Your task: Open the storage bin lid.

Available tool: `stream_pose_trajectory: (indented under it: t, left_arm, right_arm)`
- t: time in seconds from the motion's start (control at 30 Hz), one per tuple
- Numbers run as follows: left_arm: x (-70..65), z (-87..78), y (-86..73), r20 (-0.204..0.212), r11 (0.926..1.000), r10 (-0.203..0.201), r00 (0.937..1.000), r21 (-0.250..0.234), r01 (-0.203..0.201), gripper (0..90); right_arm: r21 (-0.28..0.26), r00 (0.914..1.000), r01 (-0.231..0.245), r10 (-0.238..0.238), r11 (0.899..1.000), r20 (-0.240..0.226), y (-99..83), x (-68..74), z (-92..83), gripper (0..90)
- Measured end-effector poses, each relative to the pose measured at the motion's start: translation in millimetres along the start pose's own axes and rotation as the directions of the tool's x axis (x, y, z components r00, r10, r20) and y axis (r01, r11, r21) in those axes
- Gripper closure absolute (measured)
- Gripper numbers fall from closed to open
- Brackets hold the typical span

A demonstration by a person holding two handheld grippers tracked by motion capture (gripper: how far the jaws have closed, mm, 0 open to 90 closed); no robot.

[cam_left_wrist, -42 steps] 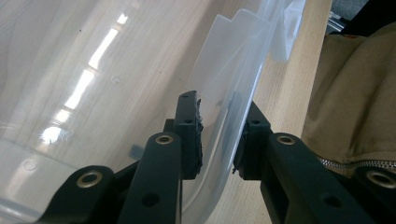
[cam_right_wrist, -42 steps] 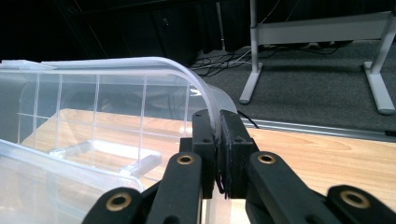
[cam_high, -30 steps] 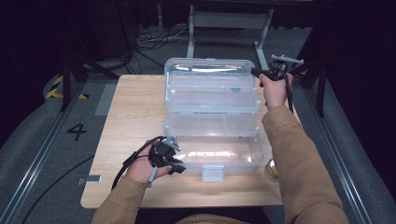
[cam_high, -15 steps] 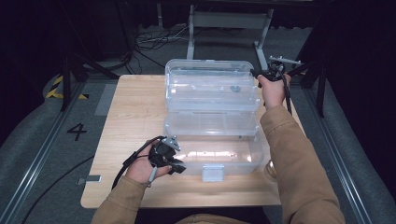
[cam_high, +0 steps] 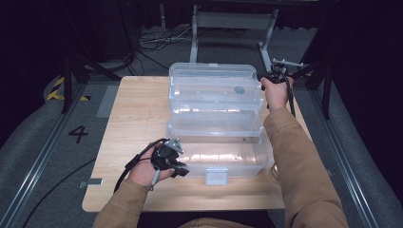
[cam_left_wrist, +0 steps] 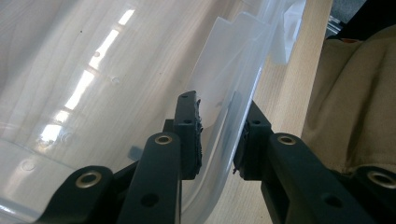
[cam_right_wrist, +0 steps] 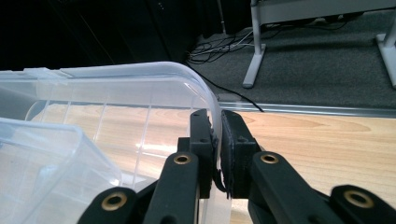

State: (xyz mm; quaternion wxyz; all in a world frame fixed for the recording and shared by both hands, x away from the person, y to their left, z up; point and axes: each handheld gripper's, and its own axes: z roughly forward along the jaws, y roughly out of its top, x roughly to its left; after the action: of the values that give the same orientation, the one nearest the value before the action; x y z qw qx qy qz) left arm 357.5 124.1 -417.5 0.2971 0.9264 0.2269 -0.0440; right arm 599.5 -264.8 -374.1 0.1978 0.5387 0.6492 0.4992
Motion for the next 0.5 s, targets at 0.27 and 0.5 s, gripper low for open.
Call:
stream_pose_trajectory:
  t: [0.27,0.5]
  left_arm:
    - [0.2,0.0,-0.2,0.003,1.0,0.002,1.0,-0.003,-0.002,74.4]
    - [0.1,0.0,-0.3,0.003,1.0,0.0,1.0,-0.004,0.0,74.4]
  right_arm:
    - [0.028,0.9999,-0.01,0.01,1.0,-0.002,-4.6,-6.3,9.0,83.7]
    - [0.05,0.9995,-0.033,0.033,0.998,0.003,-9.3,-10.5,16.6,83.2]
